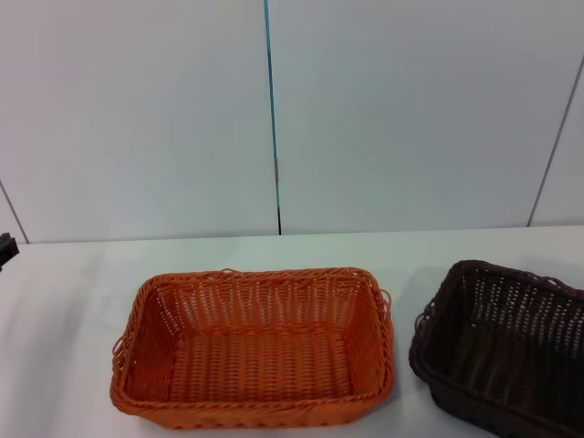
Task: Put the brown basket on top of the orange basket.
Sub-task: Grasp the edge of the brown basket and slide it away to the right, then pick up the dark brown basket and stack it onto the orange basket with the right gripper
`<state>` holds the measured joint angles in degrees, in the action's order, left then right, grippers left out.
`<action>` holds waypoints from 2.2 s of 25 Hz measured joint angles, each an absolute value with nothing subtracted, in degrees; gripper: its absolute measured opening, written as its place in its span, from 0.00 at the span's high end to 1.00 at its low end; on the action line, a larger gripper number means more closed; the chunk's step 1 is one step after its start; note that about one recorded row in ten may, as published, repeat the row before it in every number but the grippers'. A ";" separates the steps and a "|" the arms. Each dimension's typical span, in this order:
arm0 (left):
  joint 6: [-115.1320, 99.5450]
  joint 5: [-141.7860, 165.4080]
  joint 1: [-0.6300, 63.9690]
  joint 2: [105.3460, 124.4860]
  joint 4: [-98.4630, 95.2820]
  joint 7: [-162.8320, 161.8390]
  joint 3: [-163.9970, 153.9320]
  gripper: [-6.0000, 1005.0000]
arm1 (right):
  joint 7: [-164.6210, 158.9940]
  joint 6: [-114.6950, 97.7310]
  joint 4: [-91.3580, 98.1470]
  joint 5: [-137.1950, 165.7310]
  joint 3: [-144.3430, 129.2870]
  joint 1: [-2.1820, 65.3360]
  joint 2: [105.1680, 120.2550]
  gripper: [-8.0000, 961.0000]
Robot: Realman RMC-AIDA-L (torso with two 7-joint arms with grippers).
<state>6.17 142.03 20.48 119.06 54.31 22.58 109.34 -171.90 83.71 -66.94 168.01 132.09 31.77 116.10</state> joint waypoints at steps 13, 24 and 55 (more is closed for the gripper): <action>1.53 142.02 18.93 122.00 54.86 22.59 109.33 0.12 | -171.94 87.39 -72.66 168.04 133.18 30.66 111.12 0.85; -11.32 142.00 16.05 123.77 50.30 14.62 100.28 0.12 | -171.55 99.08 -76.17 168.04 134.22 33.06 105.00 0.86; -31.67 151.41 -4.65 120.11 59.87 -2.00 80.44 0.12 | -171.24 112.81 -78.91 168.04 132.35 45.35 99.37 0.86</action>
<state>-31.67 151.41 -4.65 120.11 59.87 -2.00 80.44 -171.24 112.81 -78.91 168.04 132.35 45.35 99.37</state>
